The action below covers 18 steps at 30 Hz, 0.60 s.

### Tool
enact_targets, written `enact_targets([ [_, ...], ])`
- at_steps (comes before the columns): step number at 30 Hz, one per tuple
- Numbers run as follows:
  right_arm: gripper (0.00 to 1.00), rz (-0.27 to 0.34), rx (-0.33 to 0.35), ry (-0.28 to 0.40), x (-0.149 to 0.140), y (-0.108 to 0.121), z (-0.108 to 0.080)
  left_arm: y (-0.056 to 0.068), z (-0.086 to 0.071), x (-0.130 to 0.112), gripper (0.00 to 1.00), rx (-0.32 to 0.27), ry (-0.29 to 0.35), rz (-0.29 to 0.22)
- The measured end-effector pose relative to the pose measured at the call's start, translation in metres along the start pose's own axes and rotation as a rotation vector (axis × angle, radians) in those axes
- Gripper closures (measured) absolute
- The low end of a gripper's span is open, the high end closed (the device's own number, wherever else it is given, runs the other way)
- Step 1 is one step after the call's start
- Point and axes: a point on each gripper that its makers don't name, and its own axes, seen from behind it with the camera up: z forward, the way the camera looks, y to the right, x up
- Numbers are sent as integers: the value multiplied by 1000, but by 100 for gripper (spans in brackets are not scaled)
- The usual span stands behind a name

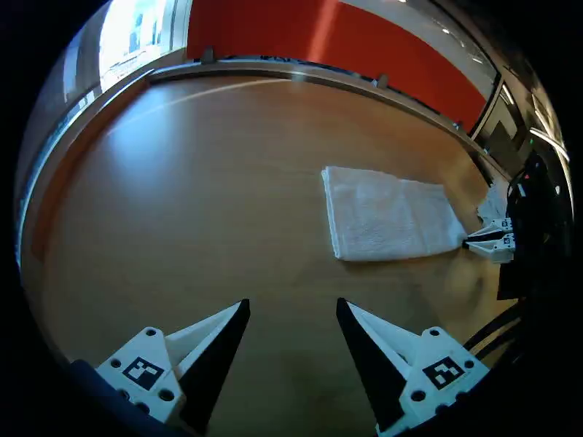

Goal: Fold towel

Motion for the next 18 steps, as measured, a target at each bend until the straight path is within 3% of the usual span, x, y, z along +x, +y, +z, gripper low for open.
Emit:
enact_targets([
  [10,95,-51,-33,72,50,2,-20,-5,-10,3,12,3,17,-24],
  [18,95,-146,-41,139,106,-6,-35,-13,-23,6,13,10,35,-51],
])
